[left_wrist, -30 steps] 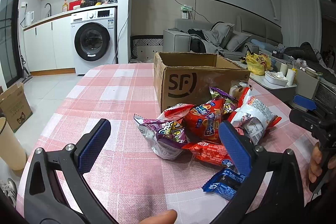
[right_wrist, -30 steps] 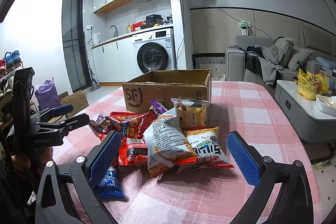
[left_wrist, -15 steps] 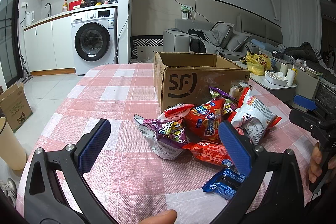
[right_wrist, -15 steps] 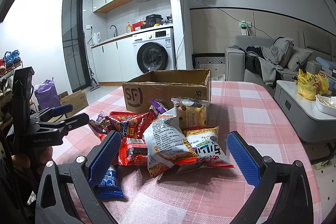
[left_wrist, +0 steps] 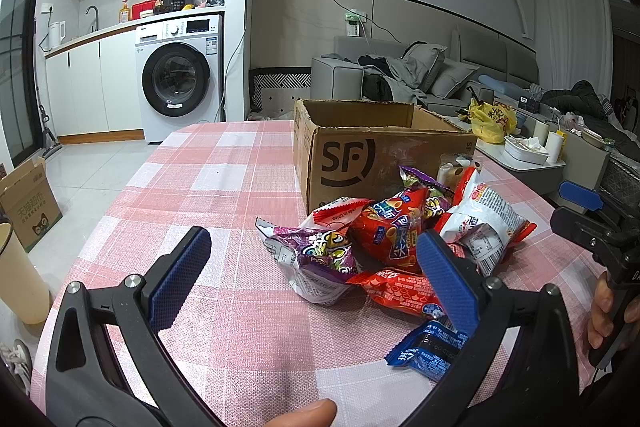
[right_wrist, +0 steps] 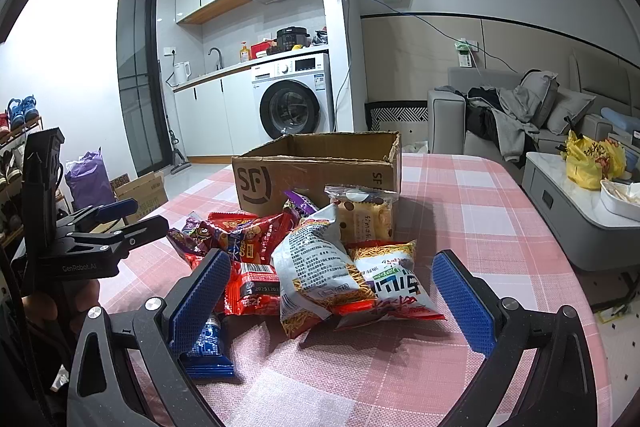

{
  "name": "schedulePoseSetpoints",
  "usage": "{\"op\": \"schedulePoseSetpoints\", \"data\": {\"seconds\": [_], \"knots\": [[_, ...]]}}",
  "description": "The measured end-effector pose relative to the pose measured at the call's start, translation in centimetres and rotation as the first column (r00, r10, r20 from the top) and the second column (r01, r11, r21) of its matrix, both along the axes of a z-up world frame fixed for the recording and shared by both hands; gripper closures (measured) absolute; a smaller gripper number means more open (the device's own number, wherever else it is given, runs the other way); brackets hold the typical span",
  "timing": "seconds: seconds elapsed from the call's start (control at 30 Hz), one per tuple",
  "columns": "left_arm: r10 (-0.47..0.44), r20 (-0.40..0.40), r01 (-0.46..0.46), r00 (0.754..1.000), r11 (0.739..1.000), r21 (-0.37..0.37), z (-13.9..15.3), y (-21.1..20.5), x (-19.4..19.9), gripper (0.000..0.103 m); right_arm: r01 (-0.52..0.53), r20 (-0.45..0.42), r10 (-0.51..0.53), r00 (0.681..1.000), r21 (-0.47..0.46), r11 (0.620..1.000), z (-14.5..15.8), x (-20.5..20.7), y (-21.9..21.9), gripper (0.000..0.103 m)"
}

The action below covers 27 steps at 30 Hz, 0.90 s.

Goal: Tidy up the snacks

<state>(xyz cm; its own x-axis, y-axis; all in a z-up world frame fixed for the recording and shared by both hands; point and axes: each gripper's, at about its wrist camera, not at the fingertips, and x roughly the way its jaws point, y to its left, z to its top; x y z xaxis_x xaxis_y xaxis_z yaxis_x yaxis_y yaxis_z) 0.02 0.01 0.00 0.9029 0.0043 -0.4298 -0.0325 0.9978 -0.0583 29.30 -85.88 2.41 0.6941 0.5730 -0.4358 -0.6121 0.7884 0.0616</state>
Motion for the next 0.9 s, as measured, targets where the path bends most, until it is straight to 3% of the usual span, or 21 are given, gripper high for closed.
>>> {"op": "schedulePoseSetpoints", "data": {"seconds": [0.9], "knots": [[0.009, -0.015, -0.009, 1.000, 1.000, -0.013, -0.4, 1.0, 0.4, 0.001, 0.008, -0.020, -0.008, 1.000, -0.006, 1.000, -0.2, 0.4, -0.6, 0.000]]}}
